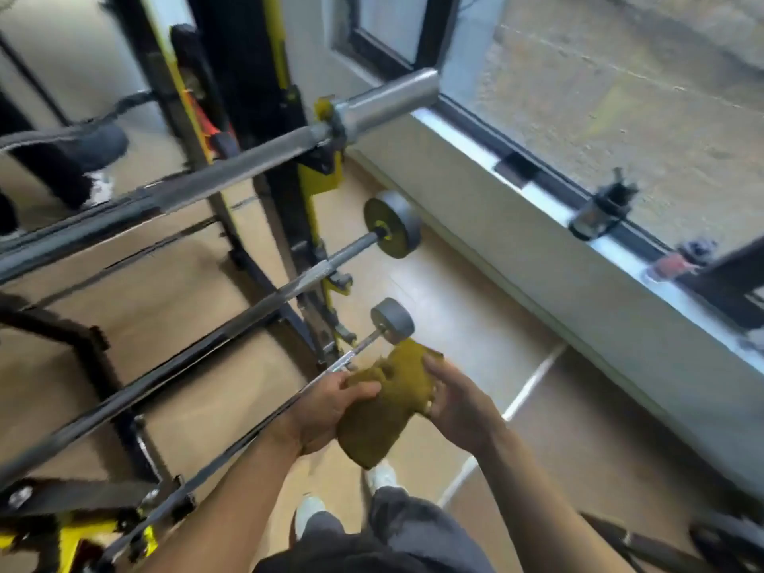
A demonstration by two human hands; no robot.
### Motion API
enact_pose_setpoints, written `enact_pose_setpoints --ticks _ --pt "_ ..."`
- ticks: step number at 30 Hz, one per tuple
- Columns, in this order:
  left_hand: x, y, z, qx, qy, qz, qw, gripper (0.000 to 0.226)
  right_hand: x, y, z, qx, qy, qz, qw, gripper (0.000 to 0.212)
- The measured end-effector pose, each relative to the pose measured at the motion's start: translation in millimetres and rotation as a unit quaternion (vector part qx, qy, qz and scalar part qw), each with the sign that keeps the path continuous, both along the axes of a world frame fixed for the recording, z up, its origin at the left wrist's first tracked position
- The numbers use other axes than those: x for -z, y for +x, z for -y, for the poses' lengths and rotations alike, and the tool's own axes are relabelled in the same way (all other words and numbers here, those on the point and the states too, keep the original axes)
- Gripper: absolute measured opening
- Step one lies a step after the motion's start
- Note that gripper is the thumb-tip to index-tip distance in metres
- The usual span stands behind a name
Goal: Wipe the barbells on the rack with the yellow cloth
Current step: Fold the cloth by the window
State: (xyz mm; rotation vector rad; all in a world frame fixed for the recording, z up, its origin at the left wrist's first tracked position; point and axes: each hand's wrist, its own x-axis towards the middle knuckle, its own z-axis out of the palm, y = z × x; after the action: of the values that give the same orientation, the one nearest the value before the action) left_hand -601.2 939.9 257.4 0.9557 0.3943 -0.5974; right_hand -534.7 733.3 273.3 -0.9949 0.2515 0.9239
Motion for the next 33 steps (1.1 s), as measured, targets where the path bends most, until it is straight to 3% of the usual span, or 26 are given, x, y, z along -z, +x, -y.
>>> enact_pose_setpoints --ticks 3,9,13,16,20,25,28,33 --pt "5.2 17.8 19.9 0.015 0.039 0.035 0.999 0.040 10.5 -28.1 19.5 0.036 -0.044 -0.037 0.998 0.046" --pt "17.1 37.6 61.8 0.130 0.106 0.027 0.985 0.079 28.1 -56.8 64.7 0.197 -0.126 -0.080 0.969 0.084" --pt "9.4 59.3 104.6 0.180 0.054 -0.020 0.982 0.048 20.0 -53.1 110.4 0.178 -0.165 0.021 0.970 0.062" --pt "7.2 82.7 142.8 0.194 0.044 -0.064 0.978 0.056 9.3 -44.9 152.0 0.157 -0.149 0.079 0.973 0.059" --pt "6.4 119.0 208.7 0.199 0.108 -0.041 0.973 0.062 2.0 -28.9 221.2 0.168 -0.146 0.120 0.968 0.056" --pt "-0.3 157.8 302.8 0.187 0.173 0.011 0.967 0.017 8.9 -2.1 305.7 0.225 -0.257 0.142 0.929 0.058" --pt "-1.0 181.7 356.1 0.232 0.181 0.016 0.956 0.039 11.1 16.0 344.9 0.276 -0.313 0.167 0.893 0.062" --pt "4.7 227.7 432.5 0.329 0.163 -0.007 0.930 0.066 4.0 52.3 406.4 0.300 -0.323 0.196 0.876 0.037"
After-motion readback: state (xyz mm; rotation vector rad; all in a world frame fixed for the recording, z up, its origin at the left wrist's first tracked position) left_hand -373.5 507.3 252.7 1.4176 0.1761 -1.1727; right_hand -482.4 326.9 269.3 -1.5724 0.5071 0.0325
